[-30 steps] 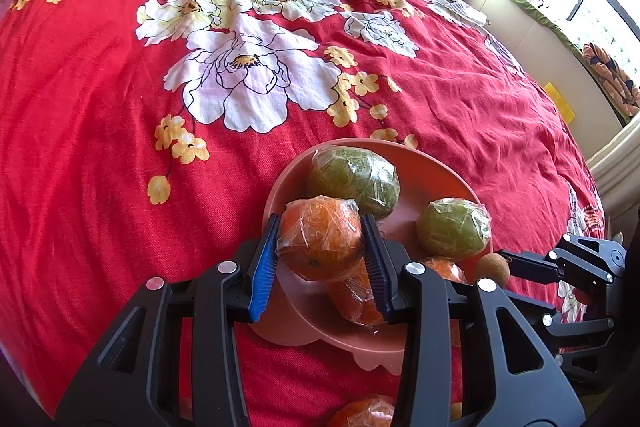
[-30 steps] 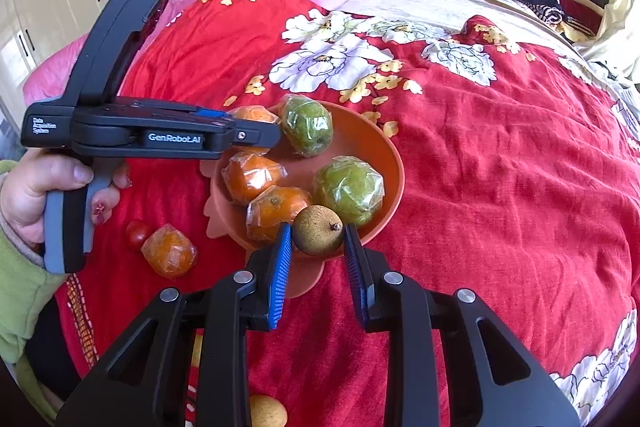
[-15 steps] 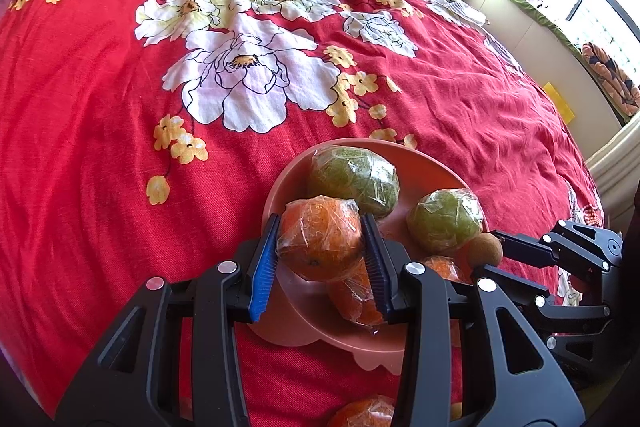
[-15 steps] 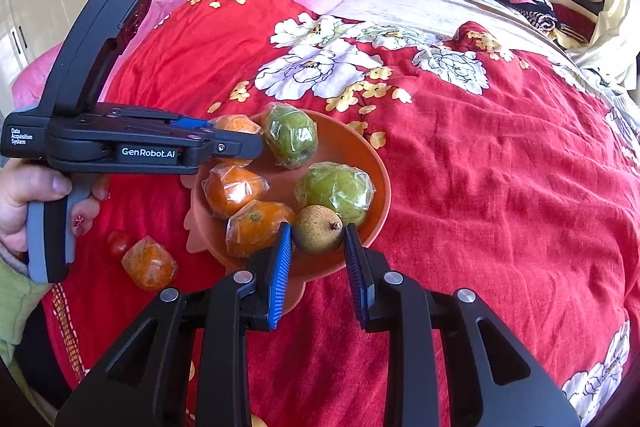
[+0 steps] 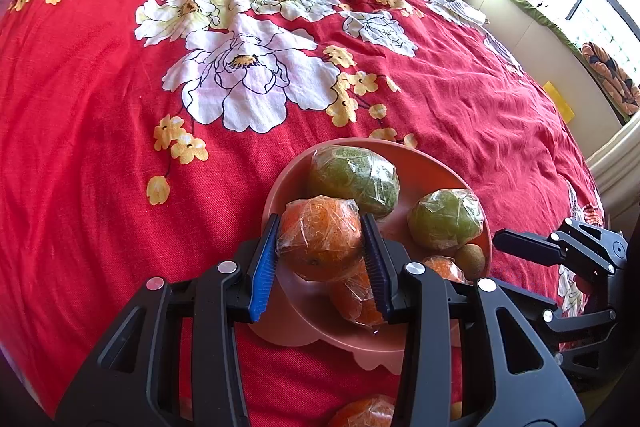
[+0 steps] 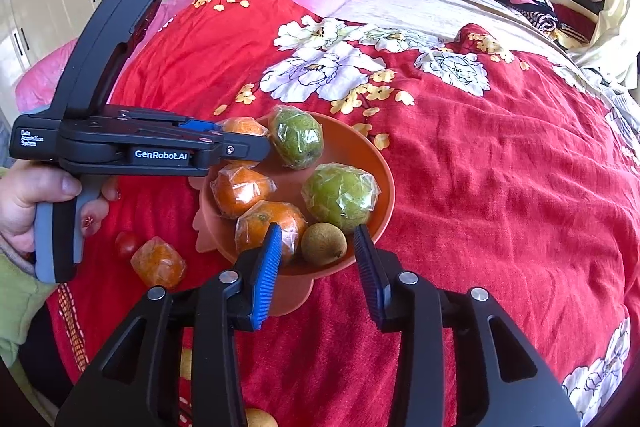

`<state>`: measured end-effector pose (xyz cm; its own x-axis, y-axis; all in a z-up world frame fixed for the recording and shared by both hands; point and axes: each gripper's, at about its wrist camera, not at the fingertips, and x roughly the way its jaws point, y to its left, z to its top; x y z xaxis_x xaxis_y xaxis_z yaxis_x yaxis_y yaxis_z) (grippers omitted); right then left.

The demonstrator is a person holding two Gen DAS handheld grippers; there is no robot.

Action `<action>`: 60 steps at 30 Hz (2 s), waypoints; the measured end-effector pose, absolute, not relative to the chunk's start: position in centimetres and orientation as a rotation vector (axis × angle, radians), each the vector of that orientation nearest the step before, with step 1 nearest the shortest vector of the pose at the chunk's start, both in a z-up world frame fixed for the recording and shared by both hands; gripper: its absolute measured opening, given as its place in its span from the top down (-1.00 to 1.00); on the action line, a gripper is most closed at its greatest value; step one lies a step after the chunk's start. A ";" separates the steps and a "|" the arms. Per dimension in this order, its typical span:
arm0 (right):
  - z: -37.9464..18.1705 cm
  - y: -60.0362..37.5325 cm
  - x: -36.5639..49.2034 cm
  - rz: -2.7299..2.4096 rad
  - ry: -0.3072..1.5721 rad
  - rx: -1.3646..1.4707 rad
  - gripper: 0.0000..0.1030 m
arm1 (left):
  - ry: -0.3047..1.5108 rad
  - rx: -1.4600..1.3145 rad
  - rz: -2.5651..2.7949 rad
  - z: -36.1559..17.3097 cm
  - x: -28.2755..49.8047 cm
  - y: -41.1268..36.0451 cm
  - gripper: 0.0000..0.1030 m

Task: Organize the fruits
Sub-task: 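Carry both held fruits into the pink bowl and open both grippers, then withdraw both open grippers from the bowl toward the loose fruits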

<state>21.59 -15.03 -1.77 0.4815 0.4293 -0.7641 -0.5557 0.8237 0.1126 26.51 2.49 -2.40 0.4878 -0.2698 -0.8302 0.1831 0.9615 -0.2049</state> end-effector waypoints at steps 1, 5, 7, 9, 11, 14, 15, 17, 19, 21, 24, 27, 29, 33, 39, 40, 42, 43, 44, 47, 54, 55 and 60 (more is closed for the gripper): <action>-1.7 -15.1 21.6 0.605 0.884 -0.156 0.23 | 1.025 -0.094 -0.276 -2.4 26.5 2.5 0.38; -1.7 -15.2 21.4 0.603 0.884 -0.152 0.19 | 1.026 -0.095 -0.276 -2.4 26.5 2.5 0.38; -1.7 -15.2 21.4 0.598 0.884 -0.155 0.15 | 1.025 -0.092 -0.275 -2.4 26.5 2.5 0.37; -1.6 -15.3 21.3 0.599 0.884 -0.150 0.12 | 1.024 -0.093 -0.275 -2.4 26.5 2.5 0.37; -1.5 -15.3 21.2 0.595 0.881 -0.151 0.08 | 1.025 -0.094 -0.275 -2.4 26.5 2.5 0.37; -1.4 -15.3 21.0 0.592 0.879 -0.150 0.04 | 1.020 -0.097 -0.278 -2.1 26.3 2.5 0.29; -1.3 -15.3 21.0 0.591 0.876 -0.152 0.03 | 1.018 -0.095 -0.279 -2.0 26.2 2.5 0.26; -1.1 -15.3 20.9 0.587 0.874 -0.150 -0.02 | 1.010 -0.092 -0.273 -1.7 26.0 2.5 0.15; -0.9 -15.3 20.7 0.585 0.870 -0.151 -0.05 | 1.004 -0.090 -0.266 -1.4 25.8 2.5 0.10; -0.7 -15.3 20.6 0.583 0.866 -0.152 -0.09 | 0.997 -0.094 -0.262 -1.0 25.5 2.7 0.08; -0.4 -15.4 20.4 0.577 0.859 -0.152 -0.17 | 0.985 -0.094 -0.256 -0.4 25.1 2.9 0.04; 0.0 -15.4 20.1 0.574 0.849 -0.151 -0.22 | 0.972 -0.090 -0.248 0.2 24.6 3.1 -0.10; 0.3 -15.4 19.8 0.572 0.841 -0.155 -0.26 | 0.964 -0.090 -0.244 0.7 24.2 3.3 -0.13; 1.0 -15.4 19.2 0.570 0.824 -0.157 -0.32 | 0.946 -0.091 -0.235 1.7 23.3 3.4 -0.35; 2.1 -15.6 18.5 0.566 0.799 -0.150 -0.47 | 0.918 -0.091 -0.228 3.2 21.9 3.7 -0.57; 2.3 -15.6 18.4 0.565 0.796 -0.147 -0.49 | 0.914 -0.090 -0.227 3.4 21.7 3.7 -0.60; 2.7 -15.7 18.2 0.563 0.787 -0.143 -0.53 | 0.897 -0.088 -0.218 4.0 21.2 3.9 -0.67; 2.8 -15.8 18.1 0.562 0.784 -0.143 -0.56 | 0.890 -0.088 -0.216 4.3 20.9 4.0 -0.69; 3.0 -15.8 17.9 0.563 0.779 -0.141 -0.57 | 0.886 -0.090 -0.213 4.5 20.7 4.1 -0.71; 3.5 -15.9 17.5 0.563 0.768 -0.141 -0.62 | 0.872 -0.088 -0.203 5.0 20.0 4.4 -0.74; 4.2 -15.4 16.0 0.587 0.752 -0.152 -0.67 | 0.846 -0.071 -0.172 5.6 18.2 5.0 -0.81; 4.2 -15.3 15.9 0.590 0.751 -0.155 -0.67 | 0.845 -0.072 -0.167 5.6 17.9 5.1 -0.81; 4.2 -14.8 15.0 0.601 0.751 -0.169 -0.68 | 0.843 -0.081 -0.151 5.5 16.8 5.6 -0.81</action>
